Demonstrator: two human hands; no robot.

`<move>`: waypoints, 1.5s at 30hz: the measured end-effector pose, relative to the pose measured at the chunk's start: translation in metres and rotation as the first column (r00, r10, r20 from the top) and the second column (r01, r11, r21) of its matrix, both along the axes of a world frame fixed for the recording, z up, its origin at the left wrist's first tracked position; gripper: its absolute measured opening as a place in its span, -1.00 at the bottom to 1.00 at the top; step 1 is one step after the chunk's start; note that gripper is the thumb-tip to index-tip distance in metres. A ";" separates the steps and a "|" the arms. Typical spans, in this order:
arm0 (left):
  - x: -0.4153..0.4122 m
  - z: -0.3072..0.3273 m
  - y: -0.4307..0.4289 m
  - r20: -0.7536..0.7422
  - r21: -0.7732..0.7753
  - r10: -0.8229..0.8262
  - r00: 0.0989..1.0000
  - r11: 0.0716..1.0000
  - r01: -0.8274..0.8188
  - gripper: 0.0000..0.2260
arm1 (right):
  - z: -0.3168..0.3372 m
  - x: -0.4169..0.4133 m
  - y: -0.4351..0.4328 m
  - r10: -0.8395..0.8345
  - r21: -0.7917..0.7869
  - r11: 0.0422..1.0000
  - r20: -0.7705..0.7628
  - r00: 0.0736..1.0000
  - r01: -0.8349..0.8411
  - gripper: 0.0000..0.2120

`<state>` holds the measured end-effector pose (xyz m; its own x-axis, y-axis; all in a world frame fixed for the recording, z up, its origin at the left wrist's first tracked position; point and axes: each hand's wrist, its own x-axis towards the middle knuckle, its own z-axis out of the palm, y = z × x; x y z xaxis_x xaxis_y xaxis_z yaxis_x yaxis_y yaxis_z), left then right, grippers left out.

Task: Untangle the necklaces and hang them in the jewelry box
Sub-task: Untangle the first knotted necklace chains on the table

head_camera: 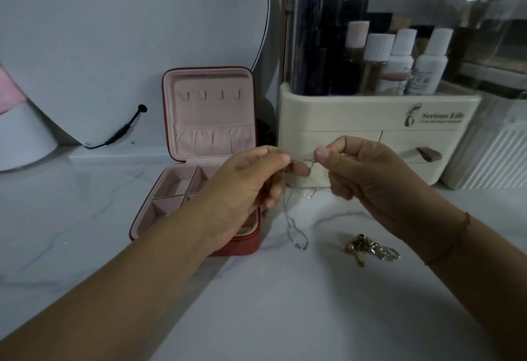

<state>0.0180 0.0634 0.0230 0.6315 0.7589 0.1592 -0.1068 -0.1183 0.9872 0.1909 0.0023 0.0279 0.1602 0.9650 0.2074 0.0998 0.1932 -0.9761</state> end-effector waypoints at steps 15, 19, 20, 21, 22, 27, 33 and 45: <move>-0.003 0.005 -0.001 -0.116 0.138 0.139 0.983 0.983 -0.123 -0.89 | 0.009 -0.001 -0.008 0.016 -0.089 0.996 0.200 0.980 0.002 -0.73; -0.004 0.002 0.002 -0.176 0.249 0.172 0.969 0.960 -0.125 -0.92 | 0.011 0.003 -0.006 -0.175 0.060 0.985 0.336 0.926 0.164 -0.77; -0.004 0.002 0.002 -0.181 0.257 0.167 0.969 0.959 -0.117 -0.93 | 0.012 0.004 -0.006 -0.201 0.093 0.979 0.325 0.924 0.180 -0.76; -0.004 0.002 0.002 -0.185 0.266 0.165 0.969 0.957 -0.112 -0.92 | 0.013 0.005 -0.006 -0.231 0.128 0.971 0.312 0.922 0.200 -0.75; -0.004 0.001 0.003 -0.188 0.280 0.168 0.968 0.953 -0.111 -0.92 | 0.013 0.007 -0.007 -0.262 0.162 0.961 0.299 0.917 0.222 -0.75; -0.005 -0.003 0.009 -0.180 0.379 0.266 0.947 0.907 -0.183 -0.92 | 0.016 0.016 -0.008 -0.403 0.266 0.900 0.199 0.893 0.346 -0.80; -0.008 0.000 0.011 -0.160 0.385 0.414 0.896 0.862 -0.330 -0.93 | 0.016 0.018 -0.006 -0.424 0.297 0.888 0.236 0.875 0.350 -0.80; -0.012 0.013 0.013 0.091 -0.083 0.417 0.904 0.908 -0.410 -0.71 | 0.008 0.029 0.002 -0.482 0.223 0.876 0.340 0.808 0.428 -0.73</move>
